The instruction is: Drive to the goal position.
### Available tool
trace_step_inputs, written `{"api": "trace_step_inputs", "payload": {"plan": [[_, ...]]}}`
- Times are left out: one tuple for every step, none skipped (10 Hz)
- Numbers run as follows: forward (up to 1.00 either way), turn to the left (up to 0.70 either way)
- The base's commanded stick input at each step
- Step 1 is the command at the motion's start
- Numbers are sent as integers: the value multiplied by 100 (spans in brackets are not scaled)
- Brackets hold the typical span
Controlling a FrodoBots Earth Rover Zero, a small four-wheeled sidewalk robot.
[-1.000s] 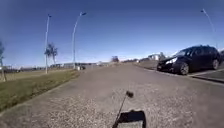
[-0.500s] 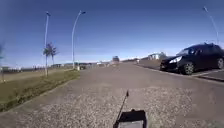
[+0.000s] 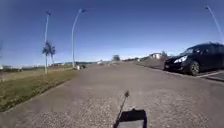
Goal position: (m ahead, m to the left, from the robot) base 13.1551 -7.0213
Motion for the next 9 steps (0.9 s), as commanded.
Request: {"api": "trace_step_inputs", "payload": {"plan": [[70, 1], [70, 0], [70, 0], [70, 0], [70, 0], [70, 0], [70, 0], [70, 0], [70, 0]]}}
